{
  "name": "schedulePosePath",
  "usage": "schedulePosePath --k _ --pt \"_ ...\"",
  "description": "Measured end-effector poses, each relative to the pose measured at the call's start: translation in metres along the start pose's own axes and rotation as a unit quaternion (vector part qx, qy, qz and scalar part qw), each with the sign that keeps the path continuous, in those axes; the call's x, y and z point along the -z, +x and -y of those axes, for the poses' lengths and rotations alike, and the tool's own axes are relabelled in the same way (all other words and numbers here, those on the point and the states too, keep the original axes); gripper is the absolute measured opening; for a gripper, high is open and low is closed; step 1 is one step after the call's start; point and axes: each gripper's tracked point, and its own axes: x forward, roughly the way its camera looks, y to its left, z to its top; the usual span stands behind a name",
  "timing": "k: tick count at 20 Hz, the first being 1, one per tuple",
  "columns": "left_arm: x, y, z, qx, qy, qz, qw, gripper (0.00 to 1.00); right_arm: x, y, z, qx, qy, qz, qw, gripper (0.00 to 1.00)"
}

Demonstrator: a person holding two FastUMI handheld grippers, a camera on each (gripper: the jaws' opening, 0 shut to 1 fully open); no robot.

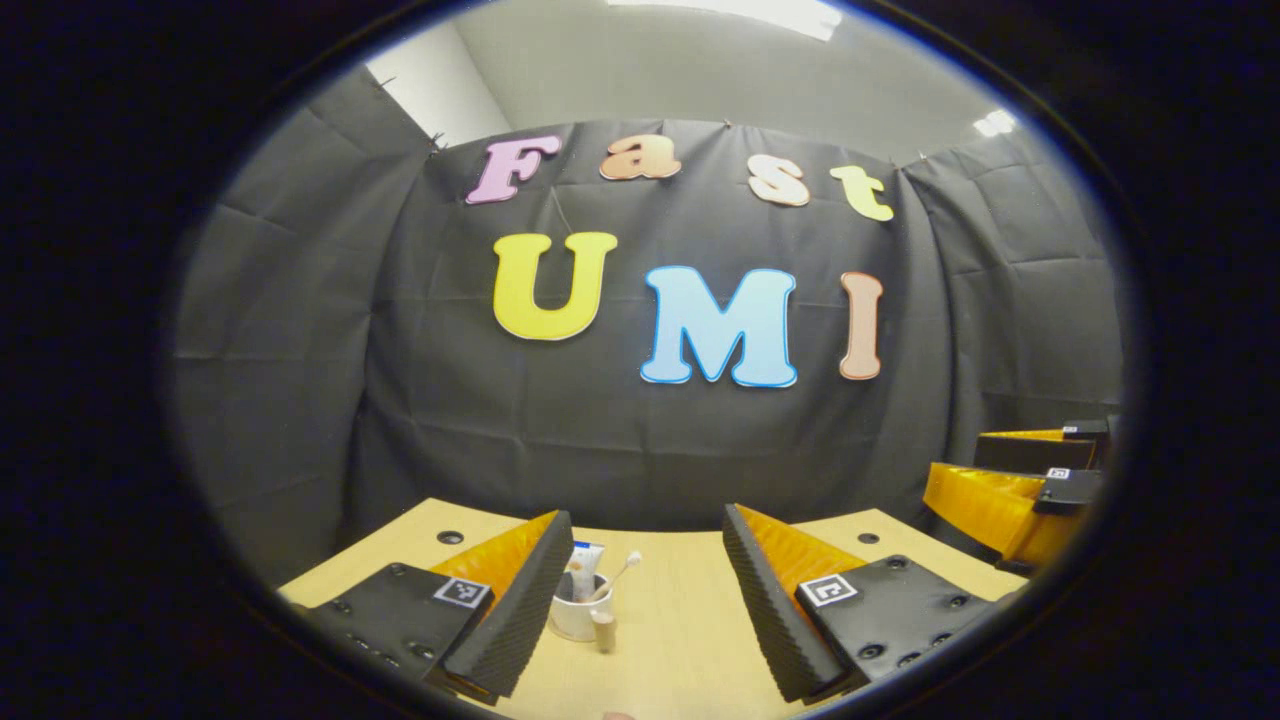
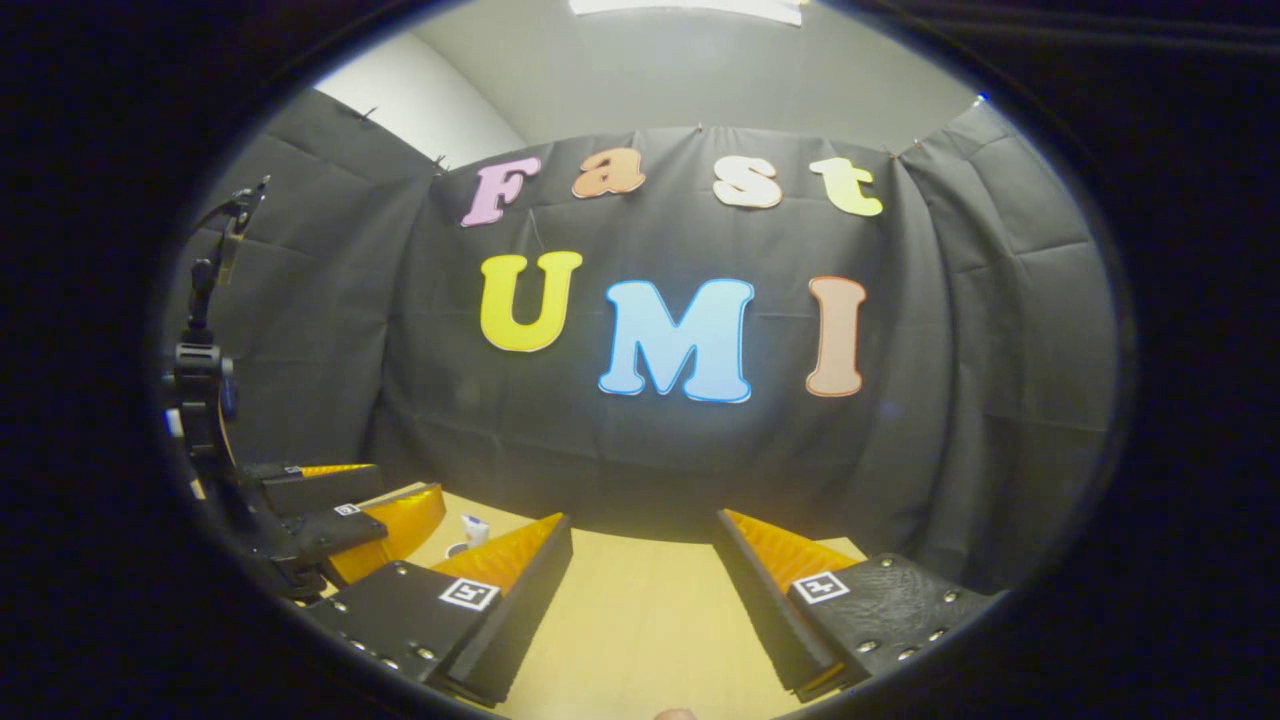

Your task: Put the toothbrush and toothpaste on the desktop into the cup, then pick up the cup and place it on the coaster on the desktop.

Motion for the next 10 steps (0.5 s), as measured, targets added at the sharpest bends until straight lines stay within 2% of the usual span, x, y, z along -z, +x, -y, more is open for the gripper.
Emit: schedulePosePath --k 3,4,5,10 --pt "-0.001 -0.002 -0.012 0.003 0.011 0.005 1.0 0.96 0.003 -0.005 -0.006 0.011 0.006 -0.009 1.0 0.91" --pt "0.0 -0.002 -0.014 0.006 0.013 0.005 1.0 0.93 0.004 -0.006 -0.007 0.014 0.007 -0.011 1.0 0.91" --pt "0.002 -0.002 -0.017 0.007 0.016 0.003 1.0 0.96 0.005 -0.007 -0.009 0.015 0.007 -0.014 1.0 0.91" --pt "0.003 0.0 -0.03 0.015 0.013 0.007 1.0 0.96 0.006 -0.008 -0.017 0.026 0.006 -0.022 0.999 0.91"
